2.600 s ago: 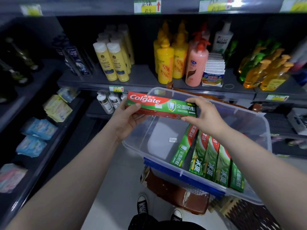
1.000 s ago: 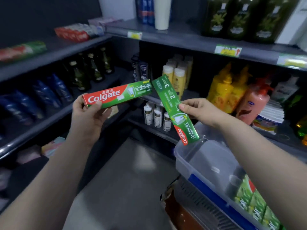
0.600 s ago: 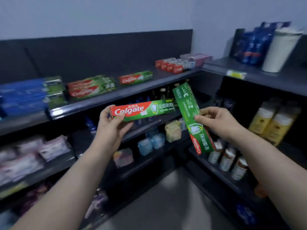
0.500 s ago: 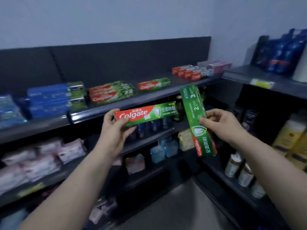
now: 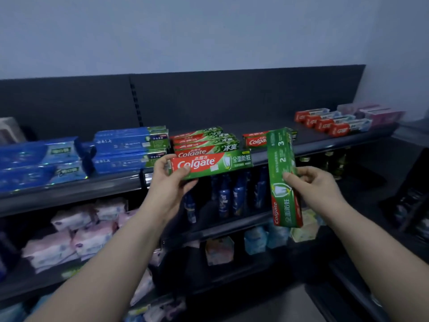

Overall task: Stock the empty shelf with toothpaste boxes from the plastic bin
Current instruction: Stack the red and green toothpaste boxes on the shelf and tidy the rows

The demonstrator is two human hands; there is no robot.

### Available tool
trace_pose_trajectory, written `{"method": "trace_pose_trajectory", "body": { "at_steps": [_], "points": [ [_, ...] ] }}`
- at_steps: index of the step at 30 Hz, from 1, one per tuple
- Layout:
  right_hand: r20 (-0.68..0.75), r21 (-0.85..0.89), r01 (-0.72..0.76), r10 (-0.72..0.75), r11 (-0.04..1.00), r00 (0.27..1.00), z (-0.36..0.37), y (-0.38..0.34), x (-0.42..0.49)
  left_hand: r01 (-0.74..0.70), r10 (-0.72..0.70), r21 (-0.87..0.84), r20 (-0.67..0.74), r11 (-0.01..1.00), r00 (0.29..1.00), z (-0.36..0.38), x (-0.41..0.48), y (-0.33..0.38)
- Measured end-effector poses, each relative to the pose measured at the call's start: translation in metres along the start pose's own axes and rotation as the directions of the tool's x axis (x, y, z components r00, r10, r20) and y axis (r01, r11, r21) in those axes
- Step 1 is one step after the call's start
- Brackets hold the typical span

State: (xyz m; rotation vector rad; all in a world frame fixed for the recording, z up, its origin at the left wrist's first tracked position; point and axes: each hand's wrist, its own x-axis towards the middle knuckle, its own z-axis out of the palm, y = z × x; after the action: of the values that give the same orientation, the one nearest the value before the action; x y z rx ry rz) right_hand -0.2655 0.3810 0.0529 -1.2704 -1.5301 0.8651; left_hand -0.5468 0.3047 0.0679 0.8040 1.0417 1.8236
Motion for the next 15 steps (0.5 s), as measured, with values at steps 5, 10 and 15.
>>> {"method": "trace_pose_trajectory", "body": {
  "at_steps": [5, 10, 15],
  "points": [
    [-0.070, 0.134, -0.047, 0.057, 0.990, 0.996, -0.012, 0.006, 0.035, -0.121, 0.109, 0.135, 0.097, 0.983, 0.989, 0.054, 0.048, 0.003],
    [-0.129, 0.195, -0.034, 0.060, 0.980, 0.990, -0.038, 0.020, 0.087, -0.281, 0.256, 0.199, 0.145, 0.939, 0.956, 0.126, 0.119, 0.002],
    [-0.137, 0.251, -0.024, 0.060, 0.968, 0.989, -0.064, 0.030, 0.144, -0.241, 0.196, 0.354, 0.158, 0.903, 0.968, 0.182, 0.200, -0.025]
  ]
}}
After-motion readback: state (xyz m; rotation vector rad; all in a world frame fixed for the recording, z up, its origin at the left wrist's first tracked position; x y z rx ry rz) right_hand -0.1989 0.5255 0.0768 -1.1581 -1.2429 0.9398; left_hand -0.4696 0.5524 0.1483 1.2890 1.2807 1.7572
